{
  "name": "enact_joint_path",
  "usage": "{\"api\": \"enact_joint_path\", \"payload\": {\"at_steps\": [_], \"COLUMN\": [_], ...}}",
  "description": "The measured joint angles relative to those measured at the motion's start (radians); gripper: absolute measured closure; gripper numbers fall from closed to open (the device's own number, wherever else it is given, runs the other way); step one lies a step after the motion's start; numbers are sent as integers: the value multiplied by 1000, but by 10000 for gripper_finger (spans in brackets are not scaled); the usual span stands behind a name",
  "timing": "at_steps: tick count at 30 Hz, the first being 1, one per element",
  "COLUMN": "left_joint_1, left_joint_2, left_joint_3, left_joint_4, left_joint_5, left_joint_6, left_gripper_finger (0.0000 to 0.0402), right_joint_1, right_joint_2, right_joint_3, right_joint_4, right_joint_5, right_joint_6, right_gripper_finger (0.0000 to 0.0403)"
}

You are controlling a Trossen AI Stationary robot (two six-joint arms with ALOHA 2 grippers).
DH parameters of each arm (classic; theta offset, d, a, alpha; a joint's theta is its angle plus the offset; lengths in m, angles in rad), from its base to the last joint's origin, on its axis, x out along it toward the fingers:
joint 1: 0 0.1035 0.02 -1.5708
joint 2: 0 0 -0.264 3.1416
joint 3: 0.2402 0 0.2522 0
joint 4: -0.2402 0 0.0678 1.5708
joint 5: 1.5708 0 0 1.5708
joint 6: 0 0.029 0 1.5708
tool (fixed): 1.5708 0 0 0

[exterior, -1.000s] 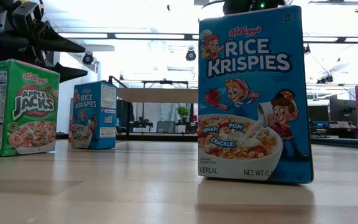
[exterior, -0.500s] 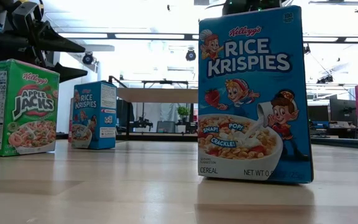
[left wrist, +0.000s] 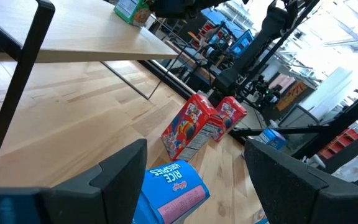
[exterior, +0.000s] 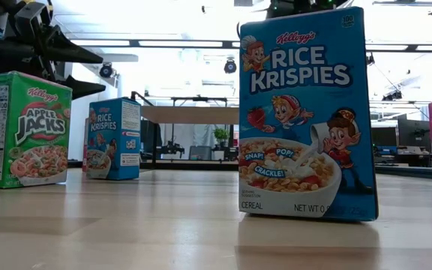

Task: Stack cereal on shelf
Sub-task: Put the right green cereal box on the shelf, then put the left red cereal box on the shelf

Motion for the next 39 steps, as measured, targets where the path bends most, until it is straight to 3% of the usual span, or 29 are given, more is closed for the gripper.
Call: {"api": "enact_joint_path", "payload": {"at_steps": [19, 24, 29, 33, 39], "left_joint_1": [0, 0, 0, 0, 0], "left_joint_2": [0, 0, 0, 0, 16], "left_joint_3": [0, 2, 67, 142, 279], "left_joint_4": [13, 99, 82, 7, -250], "left_joint_5": [2, 32, 37, 37, 0], "left_joint_6": [-63, 2, 93, 165, 191], "left_gripper_finger": [139, 139, 139, 139, 139], "right_joint_1": [20, 55, 80, 101, 130], "right_joint_2": [-1, -3, -4, -4, -4], "right_joint_3": [2, 43, 109, 171, 270], "right_joint_4": [-2, -16, -54, -88, -125], "right_joint_5": [-42, -42, -23, 8, 60], "right_joint_6": [-4, -5, -6, -19, -61], "right_gripper_finger": [160, 160, 160, 160, 160]}}
